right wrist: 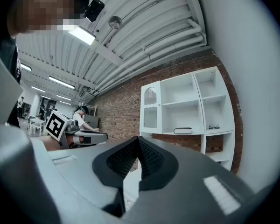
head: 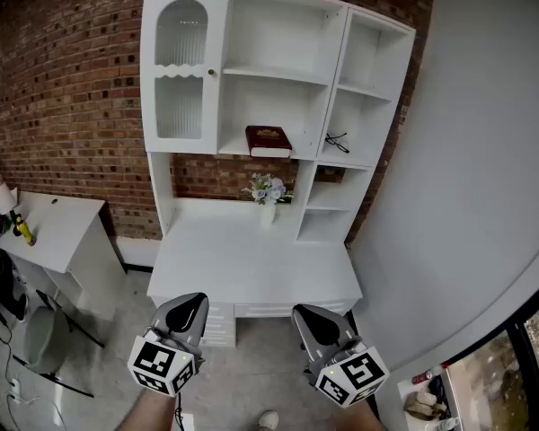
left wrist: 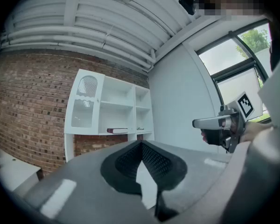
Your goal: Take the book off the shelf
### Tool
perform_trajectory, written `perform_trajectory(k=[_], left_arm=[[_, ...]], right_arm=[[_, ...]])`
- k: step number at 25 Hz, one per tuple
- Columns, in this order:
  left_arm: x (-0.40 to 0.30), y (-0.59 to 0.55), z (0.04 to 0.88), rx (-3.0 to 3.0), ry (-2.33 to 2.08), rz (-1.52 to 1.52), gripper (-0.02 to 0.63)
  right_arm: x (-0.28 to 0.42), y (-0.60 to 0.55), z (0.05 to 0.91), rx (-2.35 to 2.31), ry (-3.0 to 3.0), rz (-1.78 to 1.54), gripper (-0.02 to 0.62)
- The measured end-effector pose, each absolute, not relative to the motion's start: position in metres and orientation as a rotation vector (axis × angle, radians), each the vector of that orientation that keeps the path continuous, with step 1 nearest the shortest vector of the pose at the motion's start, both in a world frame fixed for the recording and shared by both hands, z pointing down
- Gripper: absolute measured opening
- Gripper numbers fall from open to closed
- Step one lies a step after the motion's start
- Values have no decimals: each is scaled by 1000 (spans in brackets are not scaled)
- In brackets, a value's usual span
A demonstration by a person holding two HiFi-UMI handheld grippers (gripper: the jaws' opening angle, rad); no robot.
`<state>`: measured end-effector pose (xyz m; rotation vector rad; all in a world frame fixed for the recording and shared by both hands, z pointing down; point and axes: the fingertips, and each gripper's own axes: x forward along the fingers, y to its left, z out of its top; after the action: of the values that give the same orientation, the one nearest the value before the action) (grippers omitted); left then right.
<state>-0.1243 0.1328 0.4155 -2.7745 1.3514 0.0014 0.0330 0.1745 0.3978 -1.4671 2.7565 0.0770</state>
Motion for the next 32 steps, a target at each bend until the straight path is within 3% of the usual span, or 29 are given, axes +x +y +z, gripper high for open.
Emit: perform_trajectory(k=[23, 32], left_arm=[[-49, 40, 432, -2725, 1478, -91, 0], [-72, 24, 448, -2719, 1551, -154, 0]], right_arm=[[140, 60, 402, -1296, 2724, -99, 23], [125, 30, 416, -1237, 2728, -177, 23]])
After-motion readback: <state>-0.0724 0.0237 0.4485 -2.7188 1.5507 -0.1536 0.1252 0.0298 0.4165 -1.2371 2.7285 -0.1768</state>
